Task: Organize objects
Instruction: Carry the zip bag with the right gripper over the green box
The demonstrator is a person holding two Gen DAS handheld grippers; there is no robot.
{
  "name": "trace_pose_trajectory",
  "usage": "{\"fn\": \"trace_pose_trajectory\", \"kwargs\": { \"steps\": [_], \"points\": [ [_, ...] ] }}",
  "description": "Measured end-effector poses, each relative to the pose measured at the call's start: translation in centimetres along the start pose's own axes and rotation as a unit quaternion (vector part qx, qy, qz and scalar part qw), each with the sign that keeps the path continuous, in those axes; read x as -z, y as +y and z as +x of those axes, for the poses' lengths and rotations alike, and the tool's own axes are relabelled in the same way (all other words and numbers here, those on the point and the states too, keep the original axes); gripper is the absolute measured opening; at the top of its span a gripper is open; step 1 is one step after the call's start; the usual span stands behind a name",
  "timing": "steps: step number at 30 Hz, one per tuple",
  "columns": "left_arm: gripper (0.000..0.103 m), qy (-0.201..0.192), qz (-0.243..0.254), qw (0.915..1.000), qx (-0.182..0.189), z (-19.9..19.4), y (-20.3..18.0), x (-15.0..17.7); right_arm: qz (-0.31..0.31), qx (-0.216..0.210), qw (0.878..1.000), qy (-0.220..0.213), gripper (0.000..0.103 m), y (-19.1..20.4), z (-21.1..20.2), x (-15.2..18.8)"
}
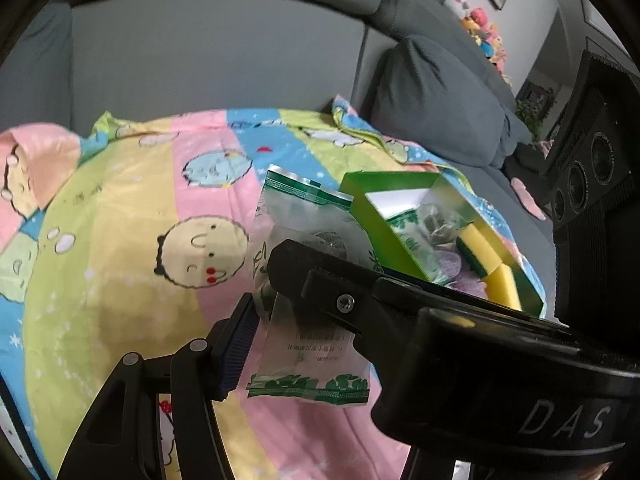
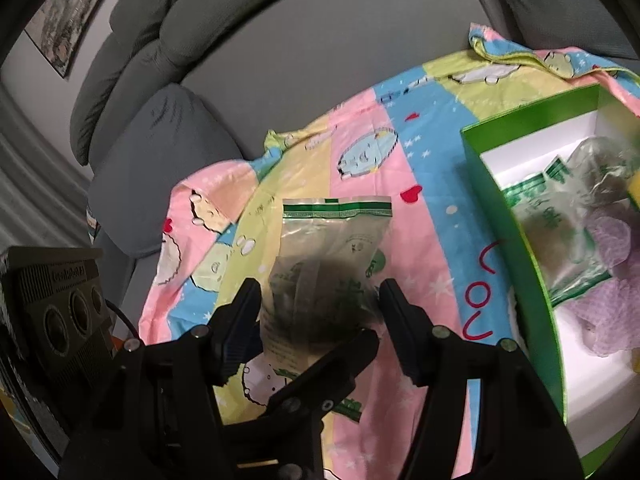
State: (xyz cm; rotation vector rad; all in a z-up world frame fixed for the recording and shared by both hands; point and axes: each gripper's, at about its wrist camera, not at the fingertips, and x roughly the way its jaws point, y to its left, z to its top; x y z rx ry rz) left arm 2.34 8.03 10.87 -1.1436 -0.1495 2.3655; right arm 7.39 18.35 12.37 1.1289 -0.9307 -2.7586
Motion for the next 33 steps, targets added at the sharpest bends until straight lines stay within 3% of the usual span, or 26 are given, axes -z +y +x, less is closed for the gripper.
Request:
{"fn": "trace_pose_trajectory", "kwargs": {
  "steps": [27, 33],
  "points": [
    [0.060, -0.041, 0.059, 0.9955, 0.062, -1.2, -5.5, -0.6, 0.030, 0.045, 0.994, -0.098, 0.061, -1.0, -7.3, 0.6],
    [0.060, -0.089, 0.088, 0.9915, 0.037, -2.1, -7.1, -0.3, 0.029, 0.039, 0.992, -0.115, 0.061, -1.3, -8.6, 0.8]
  ]
}}
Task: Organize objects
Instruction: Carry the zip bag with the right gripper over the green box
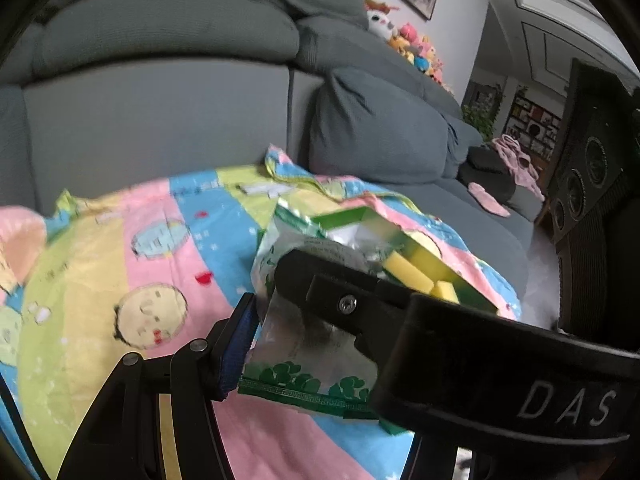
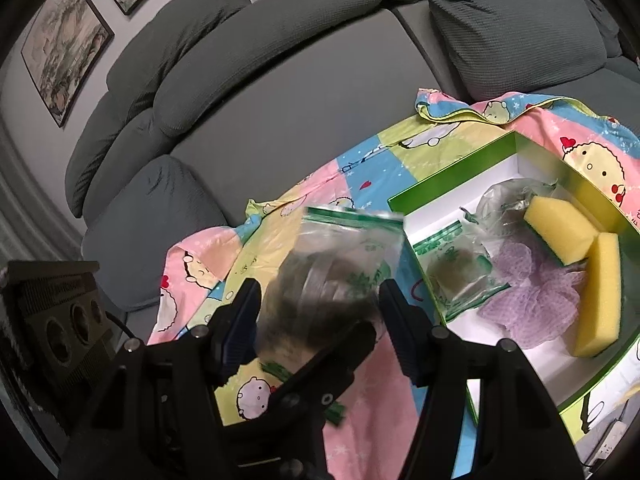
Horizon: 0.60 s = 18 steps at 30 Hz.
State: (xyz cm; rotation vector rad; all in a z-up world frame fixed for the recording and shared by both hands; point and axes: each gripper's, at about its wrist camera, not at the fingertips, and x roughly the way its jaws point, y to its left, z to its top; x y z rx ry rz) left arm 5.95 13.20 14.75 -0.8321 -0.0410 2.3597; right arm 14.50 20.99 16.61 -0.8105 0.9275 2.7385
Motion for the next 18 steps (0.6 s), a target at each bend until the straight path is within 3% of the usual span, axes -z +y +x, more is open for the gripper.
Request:
{"fn": "trace_pose_trajectory", "kwargs": {
  "steps": [18],
  "points": [
    [0.060, 0.020, 0.026, 0.9989, 0.033, 3.0, -3.6, -0.8, 0.040, 0.011, 0.998, -0.041, 0.061, -4.1, -2.4, -0.7]
  ]
}}
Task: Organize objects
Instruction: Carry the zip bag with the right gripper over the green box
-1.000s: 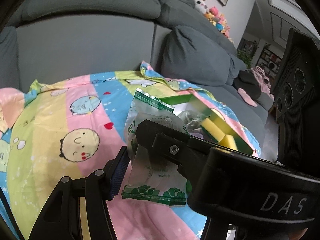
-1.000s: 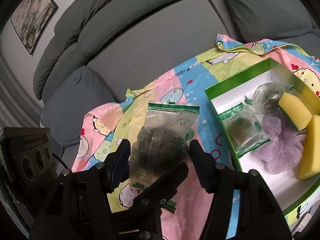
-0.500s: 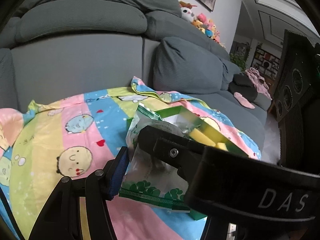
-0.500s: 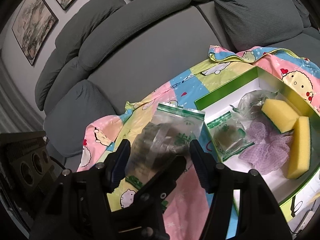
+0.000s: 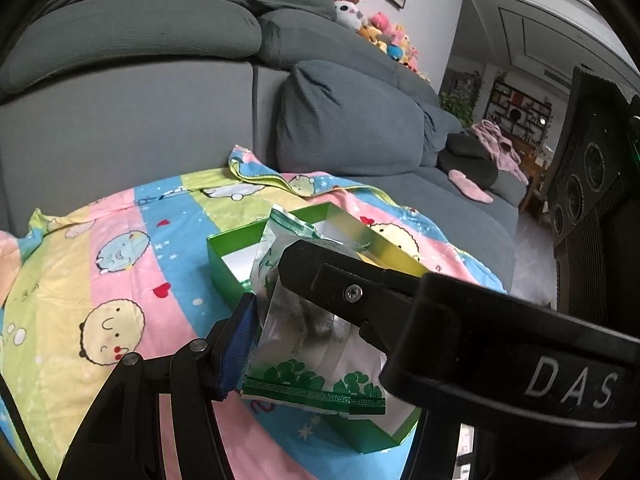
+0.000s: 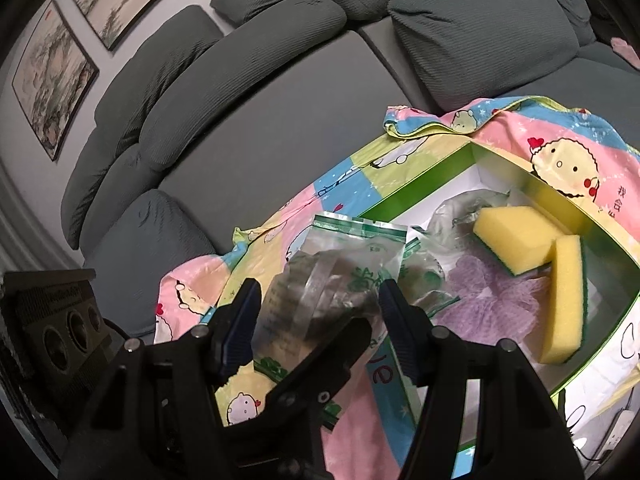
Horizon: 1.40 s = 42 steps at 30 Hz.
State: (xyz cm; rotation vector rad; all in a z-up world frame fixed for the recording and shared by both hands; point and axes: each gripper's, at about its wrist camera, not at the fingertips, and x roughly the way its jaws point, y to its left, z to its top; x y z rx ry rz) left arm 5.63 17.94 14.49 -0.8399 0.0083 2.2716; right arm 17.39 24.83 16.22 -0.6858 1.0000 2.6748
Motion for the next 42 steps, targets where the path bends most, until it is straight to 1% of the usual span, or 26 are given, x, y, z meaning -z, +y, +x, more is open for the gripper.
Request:
{"fn": "trace_pose_trajectory", "kwargs": {
  "steps": [7, 11, 18, 22, 31, 33, 42],
  "points": [
    [0.060, 0.032, 0.004, 0.9993, 0.019, 2.6, -1.0, -0.2, 0.028, 0.010, 1.000, 0.000, 0.061, -2.3, 0.2, -0.6],
    [0.060, 0.050, 0.006, 0.9982, 0.034, 3.9, -1.7, -0.4, 0.044, 0.027, 0.999, 0.000, 0.061, -3.8, 0.2, -1.0],
    [0.060, 0.082, 0.015, 0.9957, 0.040, 5.7, -2.7, -0.5, 0.067, 0.038, 0.997, 0.005, 0.061, -6.1, 0.5, -1.4],
    [0.060, 0.099, 0.007, 0.9934, 0.056, 6.6, -3.1, 0.0, 0.078, 0.050, 0.996, 0.010, 0.061, -7.1, 0.5, -1.4],
    [0.060, 0.135, -0.013, 0.9882, 0.071, 8.2, -3.3, 0.9, 0.103, 0.076, 0.991, 0.029, 0.061, -9.1, 0.9, -1.0],
    [0.060, 0.137, -0.014, 0.9881, 0.070, 8.4, -3.3, 1.0, 0.107, 0.082, 0.990, 0.032, 0.061, -9.4, 1.1, -1.0],
    [0.060, 0.145, -0.012, 0.9871, 0.065, 8.8, -3.4, 1.4, 0.115, 0.082, 0.989, 0.044, 0.061, -10.2, 1.6, -0.9]
  ]
}}
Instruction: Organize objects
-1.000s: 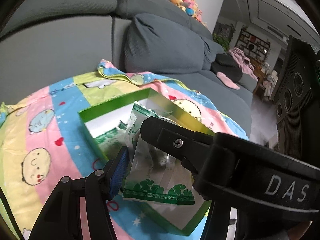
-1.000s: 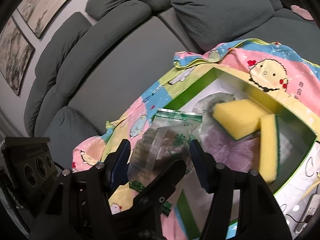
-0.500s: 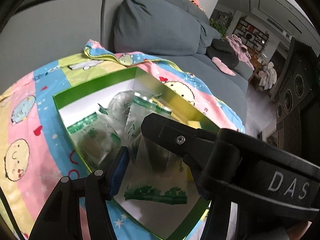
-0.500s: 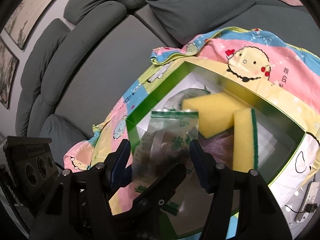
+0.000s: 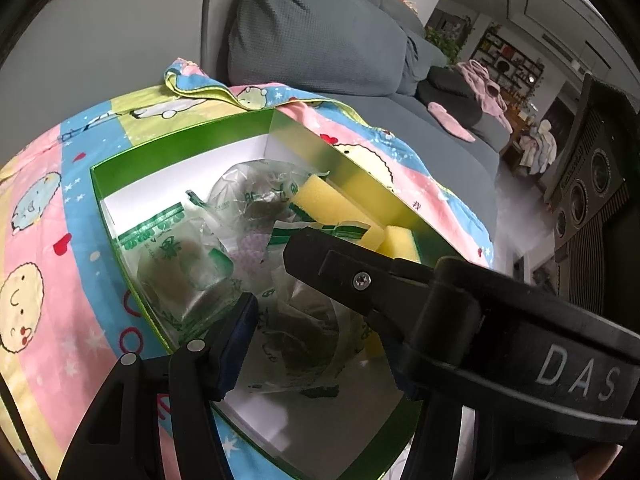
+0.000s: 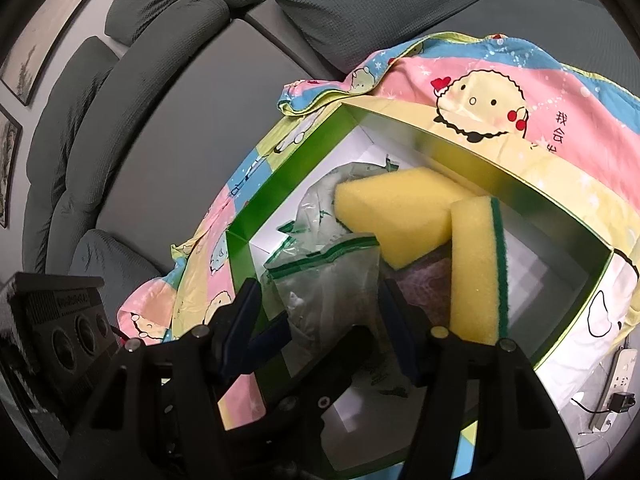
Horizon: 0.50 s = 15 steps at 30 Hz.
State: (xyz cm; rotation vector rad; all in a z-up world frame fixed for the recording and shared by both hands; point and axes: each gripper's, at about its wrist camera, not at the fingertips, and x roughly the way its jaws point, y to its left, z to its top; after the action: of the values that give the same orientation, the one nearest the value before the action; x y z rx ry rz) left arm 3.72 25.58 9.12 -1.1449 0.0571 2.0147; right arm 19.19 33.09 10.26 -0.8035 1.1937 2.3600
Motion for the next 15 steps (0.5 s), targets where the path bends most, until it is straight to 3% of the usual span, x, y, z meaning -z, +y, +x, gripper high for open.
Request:
{"fn": "trace_pose_trajectory", "kwargs": {
  "steps": [15],
  "points": [
    [0.060, 0.008, -0.018, 0.9997, 0.015, 0.09, 0.66, 0.13, 0.005, 0.007, 1.000, -0.001, 0.061, -0.32, 0.02, 0.08]
  ]
}}
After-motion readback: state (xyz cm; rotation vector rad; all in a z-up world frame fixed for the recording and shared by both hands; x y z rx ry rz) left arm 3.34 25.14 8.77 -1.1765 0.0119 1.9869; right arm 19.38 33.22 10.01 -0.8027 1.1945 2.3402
